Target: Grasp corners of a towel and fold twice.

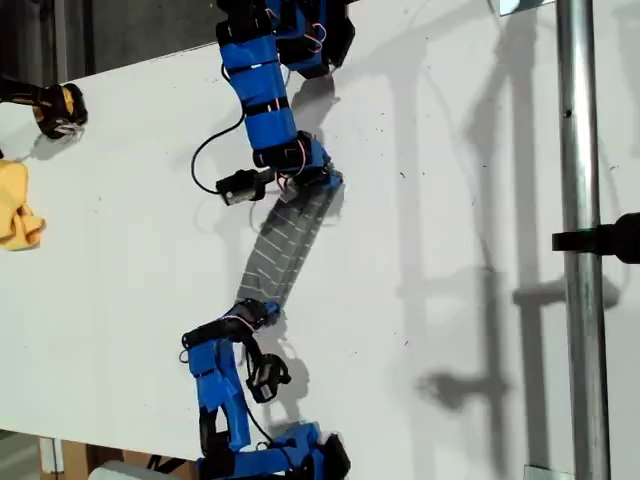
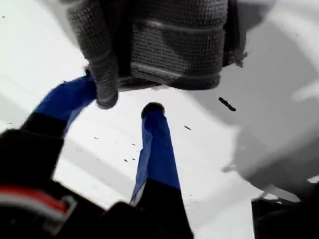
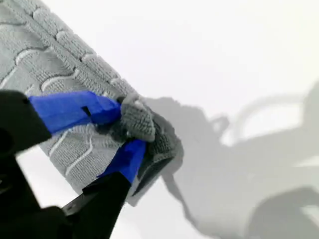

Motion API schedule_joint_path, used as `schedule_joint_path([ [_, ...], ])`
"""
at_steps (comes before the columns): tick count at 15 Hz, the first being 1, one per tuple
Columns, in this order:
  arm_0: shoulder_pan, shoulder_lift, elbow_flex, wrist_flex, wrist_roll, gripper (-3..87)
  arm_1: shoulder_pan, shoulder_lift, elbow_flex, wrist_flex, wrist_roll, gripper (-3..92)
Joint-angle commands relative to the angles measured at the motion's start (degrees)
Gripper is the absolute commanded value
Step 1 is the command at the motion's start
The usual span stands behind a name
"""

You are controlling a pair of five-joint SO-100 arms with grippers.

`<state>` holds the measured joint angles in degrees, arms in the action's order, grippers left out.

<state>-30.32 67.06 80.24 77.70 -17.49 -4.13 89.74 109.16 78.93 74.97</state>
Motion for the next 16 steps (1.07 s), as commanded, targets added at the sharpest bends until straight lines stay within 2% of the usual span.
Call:
schedule_joint_path([
  [1,-1.14,4.48,-2.11,3.08,-0.79,25.6,0.00,10.81,-3.78,3.43,0.18,29.9],
  [2,-0.88,6.94,-2.72,4.75,-1.05,27.8,0.35,15.12,-4.04,5.45,0.09,31.1],
  [5,-0.79,14.85,-4.57,10.02,-2.37,25.8,2.46,26.10,-3.69,11.07,0.00,34.0],
  [7,-0.88,23.73,-1.41,10.63,-4.48,24.0,4.39,37.79,0.70,12.13,1.67,33.9],
  [9,-0.79,36.47,7.21,8.44,-7.73,22.2,5.36,51.42,7.65,12.30,5.01,34.3],
  [13,2.02,68.64,38.14,0.26,-17.93,16.3,2.64,87.28,26.28,13.71,16.35,32.3],
  [15,3.96,88.51,54.05,-2.20,-23.99,1.5,0.53,97.65,34.28,13.54,20.30,30.6],
  [16,6.68,97.47,61.26,-5.71,-29.27,-2.0,-0.18,96.59,36.04,13.10,21.80,31.7],
])
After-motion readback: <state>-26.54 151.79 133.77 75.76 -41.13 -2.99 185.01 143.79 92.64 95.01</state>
